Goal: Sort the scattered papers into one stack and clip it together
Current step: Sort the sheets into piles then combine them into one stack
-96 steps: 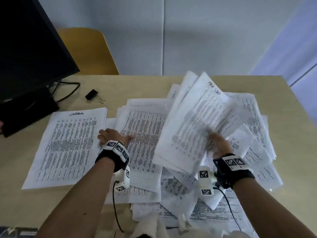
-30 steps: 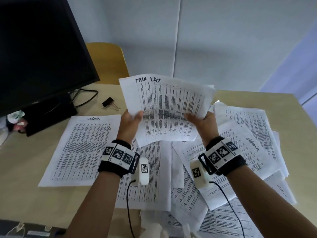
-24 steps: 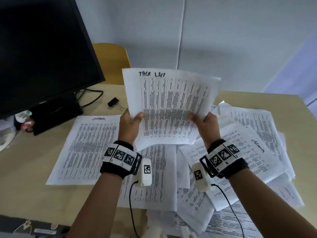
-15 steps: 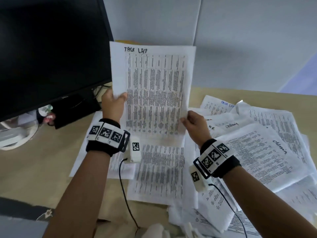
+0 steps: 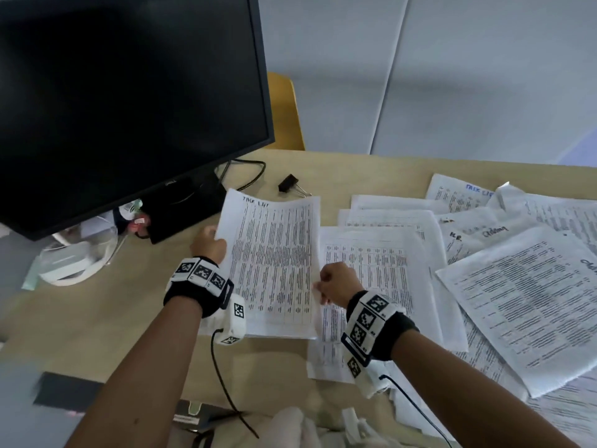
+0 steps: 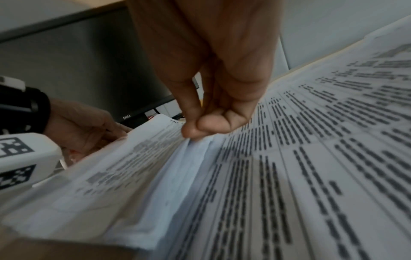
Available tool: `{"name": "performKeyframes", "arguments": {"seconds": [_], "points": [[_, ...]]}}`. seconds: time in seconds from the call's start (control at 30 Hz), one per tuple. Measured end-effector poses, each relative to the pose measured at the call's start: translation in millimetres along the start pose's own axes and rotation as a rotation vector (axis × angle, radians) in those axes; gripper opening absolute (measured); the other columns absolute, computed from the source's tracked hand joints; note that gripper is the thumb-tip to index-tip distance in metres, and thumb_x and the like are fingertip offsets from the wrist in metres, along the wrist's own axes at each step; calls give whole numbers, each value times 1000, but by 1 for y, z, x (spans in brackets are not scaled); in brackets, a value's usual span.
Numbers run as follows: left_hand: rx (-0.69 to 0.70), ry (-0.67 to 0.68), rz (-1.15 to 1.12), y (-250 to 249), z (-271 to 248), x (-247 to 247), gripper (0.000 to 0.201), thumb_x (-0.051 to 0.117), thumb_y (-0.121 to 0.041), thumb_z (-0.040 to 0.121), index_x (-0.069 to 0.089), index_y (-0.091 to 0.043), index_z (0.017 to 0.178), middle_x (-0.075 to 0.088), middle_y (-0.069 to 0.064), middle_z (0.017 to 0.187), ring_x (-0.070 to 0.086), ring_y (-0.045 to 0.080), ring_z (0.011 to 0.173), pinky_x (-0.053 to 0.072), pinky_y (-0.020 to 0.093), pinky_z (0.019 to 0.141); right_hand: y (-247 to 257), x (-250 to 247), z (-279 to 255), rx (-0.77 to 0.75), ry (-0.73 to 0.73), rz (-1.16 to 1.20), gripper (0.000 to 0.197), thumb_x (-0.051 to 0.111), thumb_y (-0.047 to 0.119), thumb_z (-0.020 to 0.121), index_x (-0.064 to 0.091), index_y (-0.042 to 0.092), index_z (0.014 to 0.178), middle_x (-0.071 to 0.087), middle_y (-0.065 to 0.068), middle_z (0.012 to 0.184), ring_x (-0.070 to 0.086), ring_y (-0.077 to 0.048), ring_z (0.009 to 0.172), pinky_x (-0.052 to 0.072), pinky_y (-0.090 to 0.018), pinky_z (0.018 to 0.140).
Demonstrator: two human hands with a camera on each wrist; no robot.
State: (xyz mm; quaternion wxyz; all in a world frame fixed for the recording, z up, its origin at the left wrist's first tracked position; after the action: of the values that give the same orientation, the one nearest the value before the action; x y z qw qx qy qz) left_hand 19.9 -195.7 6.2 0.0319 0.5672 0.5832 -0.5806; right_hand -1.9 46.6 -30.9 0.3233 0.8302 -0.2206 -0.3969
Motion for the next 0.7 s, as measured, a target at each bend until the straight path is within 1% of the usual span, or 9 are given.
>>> {"name": "performKeyframes", "arguments": {"seconds": [0.07,0.17,0.23,0.3,0.4,0.47,0.53,0.6,0.7], "points": [[-50,75,58,14,6,8,40,44,1,87,54,-3,125,55,17,130,50,34,121,38,34,101,-4,9,1,29,-21,-1,5,53,2,88,52,6,84,58,-2,66,56,-4,49,53,-19,54],[-130,163,183,31,8,18,47,47,-16,83,49,-10,130,48,19,134,47,37,121,39,40,105,-9,18,3,49,-71,-15,39,50,-5,85,44,8,122,65,-13,93,58,-12,62,48,-15,50],[-216,152,230,34,3,19,59,47,-21,86,29,-9,141,30,20,144,34,38,132,31,43,110,-10,21,3,14,-100,-68,53,48,-5,86,37,11,135,62,-15,112,61,-19,86,54,-21,73],[-259,121,242,31,-7,21,65,49,-19,88,17,-3,142,20,20,146,26,38,136,26,44,110,-8,25,3,-20,-71,-130,55,48,-2,87,35,12,138,56,-13,121,56,-23,108,46,-28,97],[-277,49,173,31,-15,26,71,54,-14,84,12,-5,141,17,17,146,23,35,134,25,43,110,-10,20,4,-4,-64,-134,50,49,5,88,38,12,136,54,-14,124,55,-26,112,43,-31,100],[-238,7,139,24,-16,28,79,56,-14,81,8,-11,144,11,15,148,17,34,136,21,47,113,-17,0,2,41,-205,-76,44,49,8,88,43,13,132,54,-12,127,55,-25,112,45,-36,100],[-119,11,125,10,-17,35,78,57,-11,80,12,-17,143,6,14,149,12,34,137,16,51,115,-31,-29,-4,172,-403,-99,43,51,14,87,44,14,130,48,-10,131,46,-26,119,40,-42,102],[39,125,145,-4,-23,51,71,58,-13,81,19,-24,140,8,12,147,12,32,136,17,52,114,-49,-53,-17,378,-529,-157,50,54,20,83,38,14,130,36,-13,136,32,-32,125,30,-47,103],[225,318,250,-19,-40,81,73,67,-28,80,24,-31,138,10,11,144,14,33,136,21,56,112,-68,-69,-35,589,-595,-106,66,63,24,77,29,8,130,28,-17,136,27,-35,125,27,-49,103]]}}
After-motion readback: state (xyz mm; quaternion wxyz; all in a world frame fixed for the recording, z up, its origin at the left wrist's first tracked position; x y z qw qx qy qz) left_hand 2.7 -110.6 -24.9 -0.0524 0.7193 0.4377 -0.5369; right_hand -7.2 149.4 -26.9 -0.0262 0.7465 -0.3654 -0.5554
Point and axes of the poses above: each hand's wrist, its own z-axis towards the middle knuckle, its own x-axis out of the palm, y = z × x, the point moved 3 cm from there along z, towards the middle knuckle
